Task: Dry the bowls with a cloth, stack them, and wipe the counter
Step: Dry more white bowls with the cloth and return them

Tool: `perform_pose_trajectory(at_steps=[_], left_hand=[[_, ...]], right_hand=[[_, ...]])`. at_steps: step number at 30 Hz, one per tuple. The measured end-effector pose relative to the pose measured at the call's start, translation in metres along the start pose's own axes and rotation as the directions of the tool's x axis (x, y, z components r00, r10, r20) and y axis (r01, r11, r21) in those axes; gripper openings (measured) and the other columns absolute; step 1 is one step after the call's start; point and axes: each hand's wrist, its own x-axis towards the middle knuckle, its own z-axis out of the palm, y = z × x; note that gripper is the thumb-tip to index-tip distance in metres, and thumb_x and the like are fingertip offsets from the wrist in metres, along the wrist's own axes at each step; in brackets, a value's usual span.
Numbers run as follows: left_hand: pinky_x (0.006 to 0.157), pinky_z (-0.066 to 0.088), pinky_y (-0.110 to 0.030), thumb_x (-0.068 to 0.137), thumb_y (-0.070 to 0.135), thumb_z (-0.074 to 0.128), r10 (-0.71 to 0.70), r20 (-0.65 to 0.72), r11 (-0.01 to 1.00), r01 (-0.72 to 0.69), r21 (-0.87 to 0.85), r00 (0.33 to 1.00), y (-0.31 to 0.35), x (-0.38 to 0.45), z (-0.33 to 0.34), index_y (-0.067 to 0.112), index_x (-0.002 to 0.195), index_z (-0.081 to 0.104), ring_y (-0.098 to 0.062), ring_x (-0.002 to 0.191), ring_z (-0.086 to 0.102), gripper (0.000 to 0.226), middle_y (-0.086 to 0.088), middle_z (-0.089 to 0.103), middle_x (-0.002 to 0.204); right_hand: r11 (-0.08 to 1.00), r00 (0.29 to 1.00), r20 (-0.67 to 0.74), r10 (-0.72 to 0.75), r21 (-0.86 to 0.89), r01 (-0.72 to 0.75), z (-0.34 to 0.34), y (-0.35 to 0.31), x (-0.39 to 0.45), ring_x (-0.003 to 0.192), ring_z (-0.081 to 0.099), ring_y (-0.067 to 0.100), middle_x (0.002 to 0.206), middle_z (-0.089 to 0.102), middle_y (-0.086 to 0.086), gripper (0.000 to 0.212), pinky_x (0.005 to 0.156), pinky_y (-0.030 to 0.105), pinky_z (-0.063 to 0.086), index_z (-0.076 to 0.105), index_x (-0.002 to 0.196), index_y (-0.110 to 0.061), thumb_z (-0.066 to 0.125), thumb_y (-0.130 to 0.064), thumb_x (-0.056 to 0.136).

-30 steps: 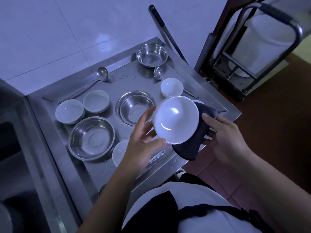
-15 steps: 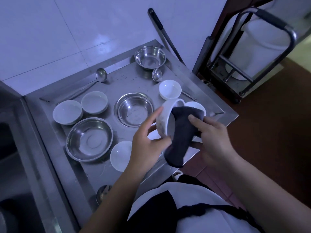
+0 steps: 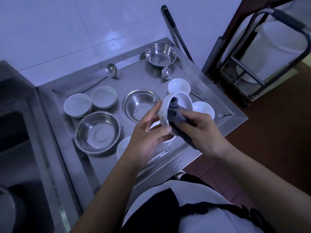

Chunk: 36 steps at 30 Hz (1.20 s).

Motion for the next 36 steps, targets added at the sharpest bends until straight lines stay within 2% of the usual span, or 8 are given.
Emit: perform_pose_trajectory(at_steps=[5,9,13,19,24,27,32,36], left_hand=[[0.093,0.055,-0.059,0.084,0.005,0.072,-0.007,-0.047,0.991,0.001,-0.133,0.999,-0.004,-0.003,-0.006,0.034,0.140,0.059,-0.034,0.115,0.068,0.064,-0.015,0.066,0.130],[0.081,0.060,-0.050,0.084,-0.010,0.071,-0.024,-0.183,0.996,0.009,-0.084,0.983,-0.011,0.002,-0.008,0.037,0.134,0.062,-0.029,0.102,0.072,0.069,-0.009,0.072,0.112],[0.078,0.062,-0.052,0.088,-0.008,0.068,-0.076,-0.349,0.993,0.041,-0.108,0.934,-0.019,0.016,-0.006,0.025,0.128,0.060,-0.031,0.100,0.073,0.053,-0.015,0.069,0.113],[0.077,0.061,-0.050,0.090,0.005,0.061,-0.175,-0.408,0.941,0.032,-0.336,0.896,-0.012,0.076,-0.060,0.002,0.099,0.059,-0.036,0.113,0.061,0.009,-0.017,0.059,0.109],[0.097,0.053,-0.058,0.095,0.005,0.056,-0.315,-0.482,0.882,0.064,-0.467,0.817,-0.001,0.148,-0.094,0.004,0.114,0.060,-0.029,0.109,0.058,0.019,-0.016,0.054,0.119],[0.100,0.051,-0.057,0.094,0.006,0.054,-0.373,-0.474,0.857,0.100,-0.506,0.797,-0.003,0.190,-0.108,0.006,0.126,0.054,-0.032,0.116,0.055,0.032,-0.018,0.053,0.123],[0.088,0.058,-0.045,0.093,0.006,0.055,-0.390,-0.563,0.883,0.124,-0.452,0.729,-0.010,0.241,-0.124,0.000,0.111,0.053,-0.033,0.126,0.055,0.019,-0.018,0.061,0.108],[0.091,0.059,-0.037,0.097,0.011,0.059,-0.185,-0.615,0.975,0.222,-0.016,0.767,-0.026,0.262,-0.144,0.016,0.092,0.053,-0.027,0.114,0.060,0.010,-0.012,0.061,0.104]], right_hand=[[0.821,0.969,0.227,-0.101,-0.532,0.210,-0.016,0.002,0.006,0.092,0.060,0.022,0.090,0.067,0.005,0.021,0.082,0.037,0.051,0.075,0.109,-0.018,0.060,-0.015,0.094],[0.645,0.927,0.361,-0.099,-0.686,0.336,-0.028,0.016,0.011,0.080,0.056,0.011,0.080,0.063,-0.004,0.023,0.073,0.038,0.050,0.074,0.105,-0.022,0.061,-0.014,0.087],[0.612,0.956,0.284,-0.075,-0.744,0.269,-0.035,0.023,0.006,0.090,0.062,0.016,0.093,0.069,-0.006,0.024,0.073,0.039,0.052,0.072,0.102,-0.019,0.054,-0.012,0.088],[0.983,0.938,-0.334,0.089,-0.120,-0.136,-0.046,0.033,-0.015,0.095,0.066,0.010,0.100,0.075,-0.005,0.029,0.085,0.026,0.051,0.076,0.105,-0.016,0.064,0.007,0.091],[0.900,0.779,-0.490,0.392,0.379,-0.214,-0.038,0.038,-0.039,0.095,0.068,0.027,0.100,0.073,0.023,0.020,0.085,0.049,0.056,0.078,0.103,-0.008,0.066,-0.012,0.086],[0.875,0.708,-0.553,0.439,0.442,-0.198,-0.037,0.042,-0.046,0.094,0.071,0.029,0.098,0.075,0.020,0.020,0.081,0.043,0.060,0.081,0.097,-0.014,0.066,-0.013,0.083],[0.861,0.620,-0.632,0.464,0.488,-0.147,-0.036,0.046,-0.054,0.094,0.071,0.028,0.097,0.076,0.015,0.023,0.082,0.040,0.060,0.080,0.098,-0.010,0.060,0.000,0.092],[0.806,0.575,-0.638,0.512,0.589,-0.063,-0.032,0.029,-0.055,0.082,0.074,0.021,0.086,0.076,0.013,0.020,0.066,0.032,0.061,0.071,0.102,0.004,0.053,0.003,0.094]])
